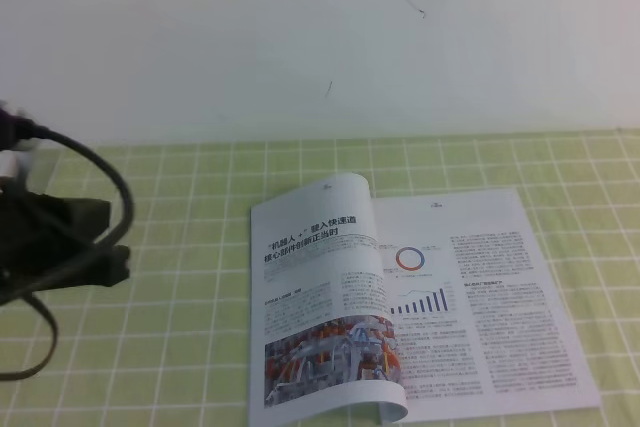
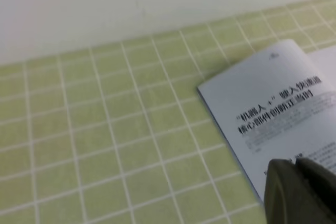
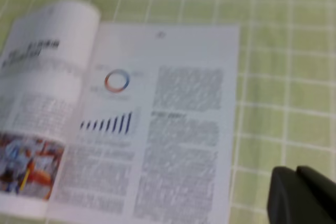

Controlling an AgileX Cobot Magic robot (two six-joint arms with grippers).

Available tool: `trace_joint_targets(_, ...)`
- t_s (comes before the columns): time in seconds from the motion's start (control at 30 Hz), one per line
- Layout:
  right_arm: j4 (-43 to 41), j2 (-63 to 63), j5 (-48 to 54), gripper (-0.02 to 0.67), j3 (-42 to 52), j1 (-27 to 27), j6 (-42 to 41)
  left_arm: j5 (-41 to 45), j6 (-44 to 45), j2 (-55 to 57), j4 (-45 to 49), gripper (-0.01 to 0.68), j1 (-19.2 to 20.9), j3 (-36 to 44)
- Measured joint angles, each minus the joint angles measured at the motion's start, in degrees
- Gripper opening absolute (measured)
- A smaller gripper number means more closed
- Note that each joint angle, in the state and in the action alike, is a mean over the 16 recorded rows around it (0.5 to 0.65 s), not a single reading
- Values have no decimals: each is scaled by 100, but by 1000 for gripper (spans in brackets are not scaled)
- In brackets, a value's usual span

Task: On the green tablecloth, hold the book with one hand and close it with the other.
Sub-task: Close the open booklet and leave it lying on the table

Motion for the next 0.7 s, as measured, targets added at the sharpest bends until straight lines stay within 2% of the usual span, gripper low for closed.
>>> trace_joint_targets(0.2,1082,1023,755,-4,-15,141,-1874,-47,264,1096,-652,-4,-276,4)
trace_joint_targets(0.37,1733,1884,802,-4,-37,478,-2949,46,819,2021,-1574,-4,-304,-27)
trace_joint_targets(0.5,1986,2506,537,-4,-75,848,-3389,190,1383,2696,-2243,-4,-304,-142)
trace_joint_targets(0.7,2054,3295,23,-3,-173,1342,-3587,448,2110,3551,-2887,-4,-304,-472)
